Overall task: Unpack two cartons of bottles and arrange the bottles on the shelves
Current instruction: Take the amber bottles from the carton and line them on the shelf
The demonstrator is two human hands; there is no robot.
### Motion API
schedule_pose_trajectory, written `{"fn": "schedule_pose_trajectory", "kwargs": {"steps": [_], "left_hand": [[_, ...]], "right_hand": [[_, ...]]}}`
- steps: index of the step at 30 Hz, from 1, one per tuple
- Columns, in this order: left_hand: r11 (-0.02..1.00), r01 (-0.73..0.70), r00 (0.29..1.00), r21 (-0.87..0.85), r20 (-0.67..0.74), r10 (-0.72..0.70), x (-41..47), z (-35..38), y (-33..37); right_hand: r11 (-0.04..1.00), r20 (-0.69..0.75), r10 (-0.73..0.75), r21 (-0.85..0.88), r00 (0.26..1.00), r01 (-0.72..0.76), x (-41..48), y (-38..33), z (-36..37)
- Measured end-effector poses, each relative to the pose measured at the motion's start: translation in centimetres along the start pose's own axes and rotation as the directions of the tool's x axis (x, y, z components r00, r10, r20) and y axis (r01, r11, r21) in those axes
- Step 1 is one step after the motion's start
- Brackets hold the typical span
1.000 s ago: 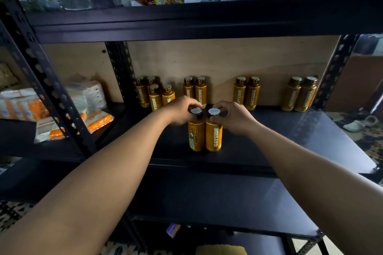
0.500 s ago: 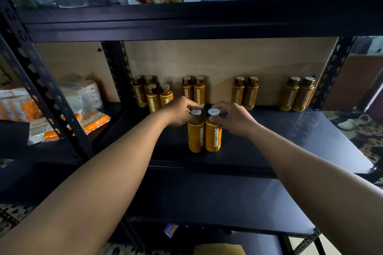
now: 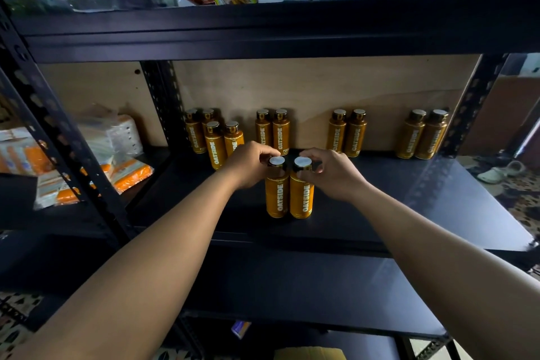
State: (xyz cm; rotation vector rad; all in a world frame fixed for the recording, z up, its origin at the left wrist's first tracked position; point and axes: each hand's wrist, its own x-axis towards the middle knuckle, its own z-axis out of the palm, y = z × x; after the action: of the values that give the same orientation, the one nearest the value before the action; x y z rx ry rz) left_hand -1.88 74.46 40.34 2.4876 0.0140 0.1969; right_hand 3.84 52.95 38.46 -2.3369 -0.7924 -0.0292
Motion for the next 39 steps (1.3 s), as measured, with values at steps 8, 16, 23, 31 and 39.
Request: {"fn": "schedule_pose_trajectory", "kwargs": {"steps": [8,16,23,31,39], "left_hand": [[0.999,-0.045,0.999,0.005,-0.011,0.045,1.8,0.7,0.0],[0.999,-0.023,1.000,0.024,0.013,0.023,6.1,1.4,0.5],[0.999,-0.017,0.998,0.027,0.056,0.016,10.2,1.1,0.3],[1.000,0.029,0.994,0.003,0.101,-0.029,13.7,1.5,-0.8],[1.000,-0.013,0.996,-0.017,0.090,0.014,14.2,1.3,0.1]], "right_hand": [[1.000,-0.032,0.001,0.001,0.999,-0.001,0.9,0.6,-0.7],[0.997,-0.037,0.073,-0.008,0.997,-0.073,4.7,2.8,-1.7],[0.993,-0.043,0.114,-0.008,0.993,-0.114,8.7,4.5,-1.8],[0.990,-0.047,0.135,-0.027,0.990,-0.136,12.2,6.0,-1.6],[0.984,-0.041,0.172,0.052,0.984,-0.170,13.3,7.5,-1.8]]}}
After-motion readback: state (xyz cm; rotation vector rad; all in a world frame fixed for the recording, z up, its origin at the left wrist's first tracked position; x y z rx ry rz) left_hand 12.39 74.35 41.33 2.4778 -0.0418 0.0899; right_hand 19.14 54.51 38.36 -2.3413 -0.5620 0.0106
